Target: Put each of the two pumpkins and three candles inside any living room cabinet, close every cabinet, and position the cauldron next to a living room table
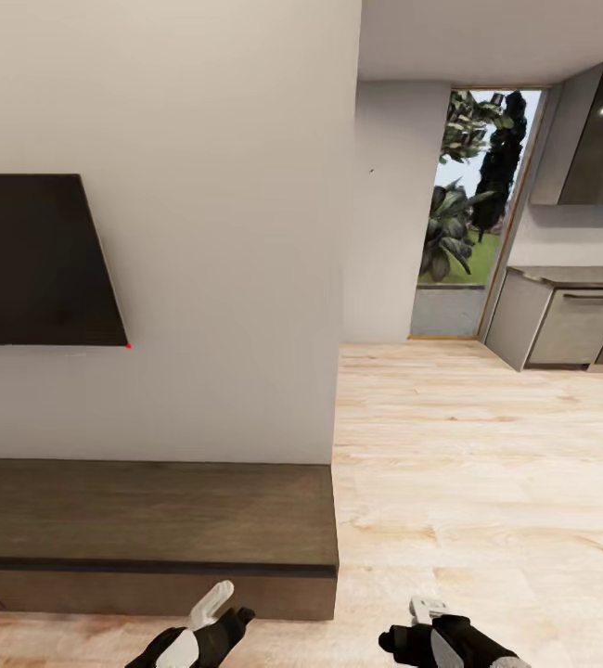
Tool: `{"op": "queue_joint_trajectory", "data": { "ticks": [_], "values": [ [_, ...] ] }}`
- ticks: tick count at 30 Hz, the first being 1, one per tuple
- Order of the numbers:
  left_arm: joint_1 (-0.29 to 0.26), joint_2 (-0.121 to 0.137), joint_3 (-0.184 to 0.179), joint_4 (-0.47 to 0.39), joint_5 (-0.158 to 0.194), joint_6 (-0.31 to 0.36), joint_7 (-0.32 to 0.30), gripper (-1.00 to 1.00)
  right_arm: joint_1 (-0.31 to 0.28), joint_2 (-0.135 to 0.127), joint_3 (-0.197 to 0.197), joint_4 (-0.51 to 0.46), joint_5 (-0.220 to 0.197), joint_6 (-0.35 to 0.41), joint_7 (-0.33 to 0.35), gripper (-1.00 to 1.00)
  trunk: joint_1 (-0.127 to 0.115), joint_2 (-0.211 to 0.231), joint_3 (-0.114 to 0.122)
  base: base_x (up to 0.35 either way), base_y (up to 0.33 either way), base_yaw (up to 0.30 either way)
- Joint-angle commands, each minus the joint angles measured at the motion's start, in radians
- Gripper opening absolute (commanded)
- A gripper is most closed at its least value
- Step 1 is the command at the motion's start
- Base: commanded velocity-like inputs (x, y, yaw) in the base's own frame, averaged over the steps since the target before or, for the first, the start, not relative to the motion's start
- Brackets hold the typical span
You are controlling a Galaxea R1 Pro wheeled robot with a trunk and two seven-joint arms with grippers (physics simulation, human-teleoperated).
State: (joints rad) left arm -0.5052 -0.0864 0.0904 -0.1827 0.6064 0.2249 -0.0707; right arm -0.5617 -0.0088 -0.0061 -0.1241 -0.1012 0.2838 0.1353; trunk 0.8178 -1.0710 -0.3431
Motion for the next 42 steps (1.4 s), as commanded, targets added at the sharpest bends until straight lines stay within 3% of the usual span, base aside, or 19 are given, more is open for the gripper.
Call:
{"op": "queue_joint_trajectory", "data": {
  "ticks": [1,9,10,12,14,17,18,19,22,27,30,42],
  "values": [
    [-0.001,0.001,0.008,-0.002,0.0,0.01,-0.01,1.0,-0.005,-0.003,0.0,-0.002,-0.012,0.009,0.001,1.0,0.004,-0.008,-0.004,0.0,0.0,0.0],
    [-0.039,0.03,0.01,-0.007,0.015,0.03,-0.115,1.0,-0.061,-0.038,0.0,-0.002,-0.018,0.022,0.011,1.0,0.035,-0.064,-0.029,0.0,0.0,0.0],
    [-0.06,0.043,0.01,-0.006,0.055,0.032,-0.156,1.0,-0.073,-0.041,0.0,-0.004,-0.018,0.023,0.024,1.0,0.038,-0.071,-0.033,0.0,0.0,0.0],
    [-0.067,0.049,0.011,-0.003,0.093,0.032,-0.185,1.0,-0.078,-0.042,0.0,-0.013,-0.018,0.028,0.05,1.0,0.046,-0.085,-0.039,0.0,0.0,0.0],
    [-0.073,0.064,0.01,0.003,0.161,0.033,-0.27,1.0,-0.084,-0.043,0.001,-0.068,-0.017,0.094,0.093,1.0,0.054,-0.099,-0.045,0.0,0.0,0.0],
    [-0.074,0.085,0.01,0.01,0.183,0.042,-0.359,1.0,-0.085,-0.043,0.001,-0.124,-0.017,0.174,0.106,1.0,0.065,-0.12,-0.055,0.0,0.0,0.0],
    [-0.074,0.097,0.01,0.011,0.191,0.076,-0.413,1.0,-0.085,-0.043,0.001,-0.162,-0.017,0.21,0.11,1.0,0.069,-0.127,-0.058,0.0,0.0,0.0],
    [-0.074,0.1,0.01,0.011,0.194,0.097,-0.429,1.0,-0.085,-0.043,0.001,-0.182,-0.017,0.22,0.111,1.0,0.073,-0.134,-0.061,0.0,0.0,0.0],
    [-0.075,0.102,0.011,0.01,0.197,0.126,-0.446,1.0,-0.086,-0.043,0.001,-0.227,-0.017,0.243,0.113,1.0,0.084,-0.155,-0.07,0.0,0.0,0.0],
    [-0.075,0.1,0.013,0.013,0.207,0.146,-0.467,1.0,-0.086,-0.043,0.003,-0.345,-0.017,0.408,0.115,1.0,0.104,-0.19,-0.086,0.0,0.0,0.0],
    [-0.075,0.099,0.012,0.02,0.225,0.15,-0.472,1.0,-0.085,-0.041,0.006,-0.363,-0.016,0.436,0.114,1.0,0.115,-0.211,-0.095,0.0,0.0,0.0],
    [-0.074,0.106,0.011,0.082,0.276,0.154,-0.478,1.0,-0.08,-0.04,0.01,-0.365,-0.011,0.435,0.112,1.0,0.161,-0.295,-0.133,0.0,0.0,0.0]
  ]
}}
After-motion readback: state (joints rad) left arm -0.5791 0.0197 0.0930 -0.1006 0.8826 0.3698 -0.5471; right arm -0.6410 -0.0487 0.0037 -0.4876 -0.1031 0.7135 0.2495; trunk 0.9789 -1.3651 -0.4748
